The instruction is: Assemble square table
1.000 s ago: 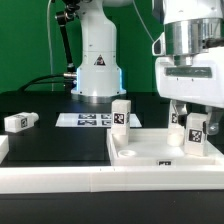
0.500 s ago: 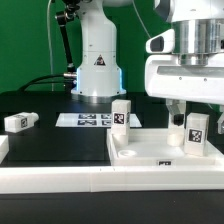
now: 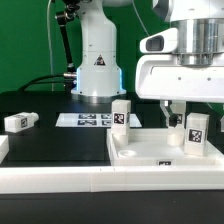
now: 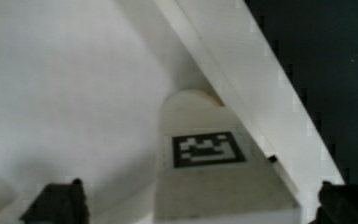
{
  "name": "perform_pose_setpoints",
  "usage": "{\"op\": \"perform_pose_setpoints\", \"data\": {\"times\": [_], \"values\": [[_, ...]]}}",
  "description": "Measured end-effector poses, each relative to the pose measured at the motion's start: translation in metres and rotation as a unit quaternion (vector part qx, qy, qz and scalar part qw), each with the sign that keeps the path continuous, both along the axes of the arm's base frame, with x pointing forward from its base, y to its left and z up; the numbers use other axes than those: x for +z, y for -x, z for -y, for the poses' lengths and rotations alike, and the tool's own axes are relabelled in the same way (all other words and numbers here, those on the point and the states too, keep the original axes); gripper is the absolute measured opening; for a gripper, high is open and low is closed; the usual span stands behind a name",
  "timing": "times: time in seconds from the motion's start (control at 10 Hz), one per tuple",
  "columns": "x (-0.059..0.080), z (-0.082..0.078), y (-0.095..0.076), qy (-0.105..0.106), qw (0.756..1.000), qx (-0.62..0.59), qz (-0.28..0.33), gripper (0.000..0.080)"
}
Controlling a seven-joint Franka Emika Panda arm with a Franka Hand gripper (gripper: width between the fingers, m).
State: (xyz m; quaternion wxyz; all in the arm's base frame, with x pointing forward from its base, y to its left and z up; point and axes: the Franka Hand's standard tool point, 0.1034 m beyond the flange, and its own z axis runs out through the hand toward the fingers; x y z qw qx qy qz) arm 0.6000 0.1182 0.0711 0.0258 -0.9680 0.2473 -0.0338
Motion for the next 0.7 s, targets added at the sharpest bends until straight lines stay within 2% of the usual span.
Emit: {"op": "perform_pose_setpoints", "data": {"times": [0.2,0.4,0.7], "values": [[-0.0001,0.0007,-0.0001,0.001,1.000,0.011,0.000,0.0624],[-0.0001,0.0008,-0.0001,0.001,1.000,0.011,0.001,0.0285],[-0.0002,0.0008,0.0000,-0.001,1.000,-0.007,0.000,0.0288]]}}
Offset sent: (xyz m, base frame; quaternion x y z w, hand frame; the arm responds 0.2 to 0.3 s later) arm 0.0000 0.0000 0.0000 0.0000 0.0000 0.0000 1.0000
